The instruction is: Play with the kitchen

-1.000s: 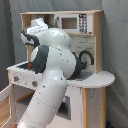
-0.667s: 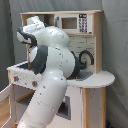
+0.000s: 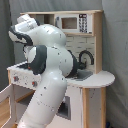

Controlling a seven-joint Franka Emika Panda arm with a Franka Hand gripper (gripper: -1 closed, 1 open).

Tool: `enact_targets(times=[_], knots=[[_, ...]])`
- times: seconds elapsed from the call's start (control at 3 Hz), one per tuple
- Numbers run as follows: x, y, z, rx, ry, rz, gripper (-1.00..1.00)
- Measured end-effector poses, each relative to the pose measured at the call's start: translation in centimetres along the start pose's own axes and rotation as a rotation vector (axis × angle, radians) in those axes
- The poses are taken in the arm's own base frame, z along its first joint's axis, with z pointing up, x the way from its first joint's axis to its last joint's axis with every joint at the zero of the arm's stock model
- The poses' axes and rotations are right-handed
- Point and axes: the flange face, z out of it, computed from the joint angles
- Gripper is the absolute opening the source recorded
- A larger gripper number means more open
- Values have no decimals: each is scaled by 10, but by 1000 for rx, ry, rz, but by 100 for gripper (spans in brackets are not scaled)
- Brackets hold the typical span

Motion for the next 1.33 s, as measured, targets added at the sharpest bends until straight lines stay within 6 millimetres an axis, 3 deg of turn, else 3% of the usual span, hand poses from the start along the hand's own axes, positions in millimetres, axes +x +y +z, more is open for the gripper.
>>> enact_targets(times=[1.33], knots=[[-45,-60,-48,-321,-168,32,100]])
